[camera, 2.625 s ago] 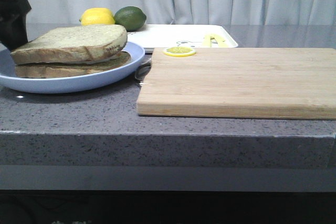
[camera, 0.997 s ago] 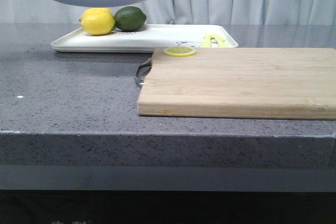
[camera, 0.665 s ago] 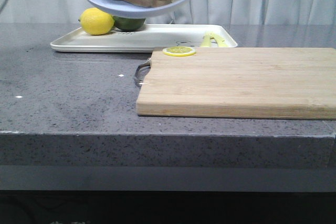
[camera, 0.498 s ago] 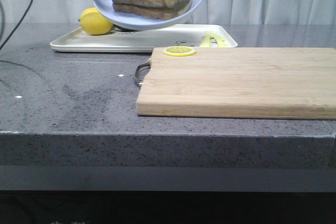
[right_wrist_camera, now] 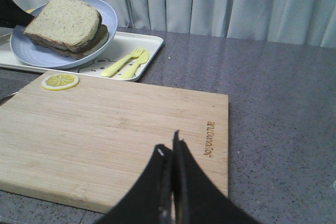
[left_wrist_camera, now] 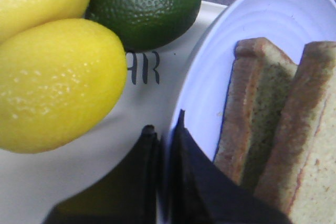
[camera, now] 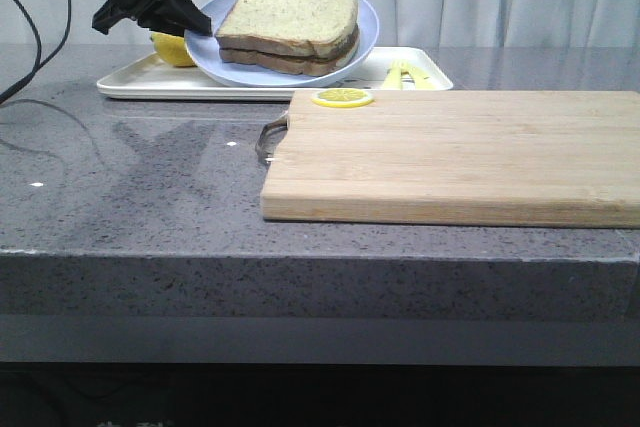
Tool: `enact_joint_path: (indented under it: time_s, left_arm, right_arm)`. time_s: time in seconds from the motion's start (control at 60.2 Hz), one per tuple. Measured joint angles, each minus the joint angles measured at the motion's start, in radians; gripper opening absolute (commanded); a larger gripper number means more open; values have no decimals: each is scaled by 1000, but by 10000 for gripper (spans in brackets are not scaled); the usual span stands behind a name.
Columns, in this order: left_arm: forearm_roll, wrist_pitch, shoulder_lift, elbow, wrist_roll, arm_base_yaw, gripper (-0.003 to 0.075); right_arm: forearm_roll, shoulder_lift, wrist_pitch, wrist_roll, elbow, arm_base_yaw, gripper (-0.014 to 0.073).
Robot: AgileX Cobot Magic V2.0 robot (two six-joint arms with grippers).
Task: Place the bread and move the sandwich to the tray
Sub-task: 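Carry the plate with the left gripper and lower it onto the white tray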
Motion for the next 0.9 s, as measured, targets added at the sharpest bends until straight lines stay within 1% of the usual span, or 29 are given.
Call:
enact_joint_path:
  time_s: [0.366,0.432,0.548,0.698,0.764,0.897]
  left_arm:
    - [23,-4,29,-4,-16,-13,-16]
    - [23,-2,33,-4,-18,-13,-6]
    - [23,3,34,-4,-20,-13,76]
    - [25,27,34,-4,-20,-15,230]
    - [27,35,36,-4,-20,-18,267]
    - [27,39,36,-15,-20,-17,309]
  right_arm:
    - [0,0,0,0,0,0,-61]
    - [0,0,0,0,0,0,-61]
    - [0,0,0,0,2,0,-61]
    - [0,0,0,0,3,0,-61]
    - [0,0,0,0,3,0,-61]
    - [0,0,0,0,3,0,-61]
